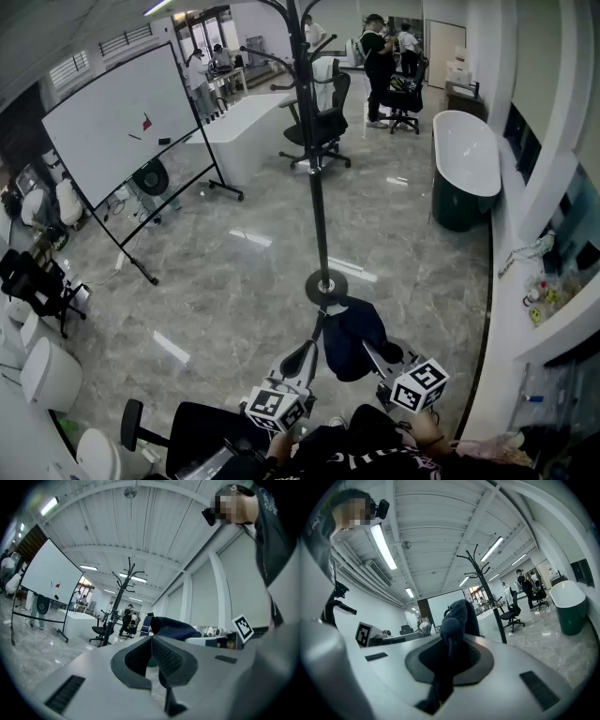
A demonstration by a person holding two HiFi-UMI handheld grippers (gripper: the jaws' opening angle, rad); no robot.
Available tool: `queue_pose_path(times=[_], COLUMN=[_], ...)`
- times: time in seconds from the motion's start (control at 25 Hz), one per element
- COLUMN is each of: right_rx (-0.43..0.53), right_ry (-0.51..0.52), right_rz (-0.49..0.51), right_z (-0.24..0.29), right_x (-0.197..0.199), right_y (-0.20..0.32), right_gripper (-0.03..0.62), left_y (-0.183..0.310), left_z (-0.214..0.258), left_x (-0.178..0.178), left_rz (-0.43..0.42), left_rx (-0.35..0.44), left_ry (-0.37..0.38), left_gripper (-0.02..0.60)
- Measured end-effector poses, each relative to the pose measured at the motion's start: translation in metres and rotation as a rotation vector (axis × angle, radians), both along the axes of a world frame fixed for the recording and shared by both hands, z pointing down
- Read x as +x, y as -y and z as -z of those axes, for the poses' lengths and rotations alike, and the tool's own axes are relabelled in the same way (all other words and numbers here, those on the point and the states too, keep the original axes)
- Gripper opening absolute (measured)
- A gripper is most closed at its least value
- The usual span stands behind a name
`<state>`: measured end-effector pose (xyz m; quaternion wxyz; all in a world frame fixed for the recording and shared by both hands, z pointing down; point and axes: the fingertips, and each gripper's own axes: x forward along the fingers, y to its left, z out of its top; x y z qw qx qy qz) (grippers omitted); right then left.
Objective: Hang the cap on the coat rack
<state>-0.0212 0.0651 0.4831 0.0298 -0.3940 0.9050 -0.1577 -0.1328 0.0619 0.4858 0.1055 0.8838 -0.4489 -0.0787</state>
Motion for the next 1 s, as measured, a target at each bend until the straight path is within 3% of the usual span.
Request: queue_pose_path(times=[0.48, 0.72, 1.0], right_rx=[-0.006, 0.004, 0.042], right_ry=[-0.003, 0.004, -0.005], right_rz=[-0.084, -0.071, -0.009], right_z=[-0.010, -0.007, 0.006], right_x=[0.048, 0.078, 0.119], right_y=[0.050, 0.110, 0.197], right_gripper=[0.034, 0.034, 0.034], left_y=[0.055, 0.113, 0.197], left_z=[-0.007, 0.004, 0.018], left_x=[0.029, 0.063, 0.095], left_rz=[-0.041, -0.044, 0.032], left_rx=[-0.018, -0.008, 0.042], left_ry=[0.031, 0.059, 0.089], left_gripper=[0.008, 0.008, 0.008])
